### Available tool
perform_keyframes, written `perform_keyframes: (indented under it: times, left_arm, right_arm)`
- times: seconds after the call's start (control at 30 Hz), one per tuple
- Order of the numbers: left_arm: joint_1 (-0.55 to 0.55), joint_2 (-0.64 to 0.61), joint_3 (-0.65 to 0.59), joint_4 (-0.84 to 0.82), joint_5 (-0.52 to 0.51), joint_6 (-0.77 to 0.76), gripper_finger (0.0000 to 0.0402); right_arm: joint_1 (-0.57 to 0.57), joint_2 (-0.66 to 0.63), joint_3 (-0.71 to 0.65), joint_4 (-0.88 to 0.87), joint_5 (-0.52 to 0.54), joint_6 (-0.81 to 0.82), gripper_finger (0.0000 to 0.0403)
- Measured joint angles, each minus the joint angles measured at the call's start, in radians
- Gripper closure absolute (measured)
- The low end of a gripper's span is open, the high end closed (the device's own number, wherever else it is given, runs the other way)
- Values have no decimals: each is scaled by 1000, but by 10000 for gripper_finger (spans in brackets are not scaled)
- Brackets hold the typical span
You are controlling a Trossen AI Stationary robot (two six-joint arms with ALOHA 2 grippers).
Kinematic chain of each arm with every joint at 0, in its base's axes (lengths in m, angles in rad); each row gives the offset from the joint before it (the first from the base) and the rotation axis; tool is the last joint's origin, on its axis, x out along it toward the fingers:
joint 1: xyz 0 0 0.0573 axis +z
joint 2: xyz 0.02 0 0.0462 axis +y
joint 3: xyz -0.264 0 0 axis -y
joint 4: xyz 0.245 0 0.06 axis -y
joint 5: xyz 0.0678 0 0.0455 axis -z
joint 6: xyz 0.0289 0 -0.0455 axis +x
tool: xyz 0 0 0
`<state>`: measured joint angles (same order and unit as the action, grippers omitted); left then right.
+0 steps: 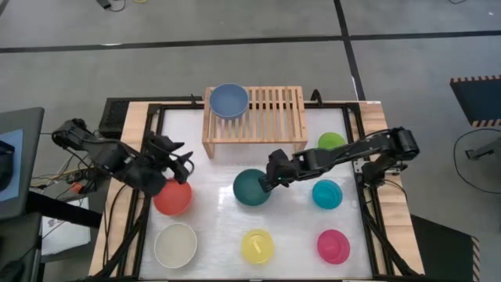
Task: Place and stack bowls onto a shelf
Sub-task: Stack the dark green bowl on the dark blue bowl on the shelf
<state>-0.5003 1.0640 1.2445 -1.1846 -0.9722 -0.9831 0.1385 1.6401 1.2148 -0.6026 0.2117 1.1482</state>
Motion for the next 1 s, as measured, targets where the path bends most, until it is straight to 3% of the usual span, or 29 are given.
perform_keyframes:
  times: [0.3, 0.47, 0.63, 1.0]
  left_arm:
    - [1, 0, -191, 117, 166, -14, 213]
    - [0, 0, -261, 227, 271, 3, 213]
    - [3, 6, -287, 285, 285, 13, 215]
    - [83, 7, -287, 390, 322, 70, 228]
  right_arm:
    - [-19, 116, 0, -20, -4, 49, 184]
    - [-37, 152, -1, -29, -30, 44, 176]
    - [-51, 169, -1, 2, -39, 32, 219]
    - [-89, 177, -1, 22, -80, -46, 379]
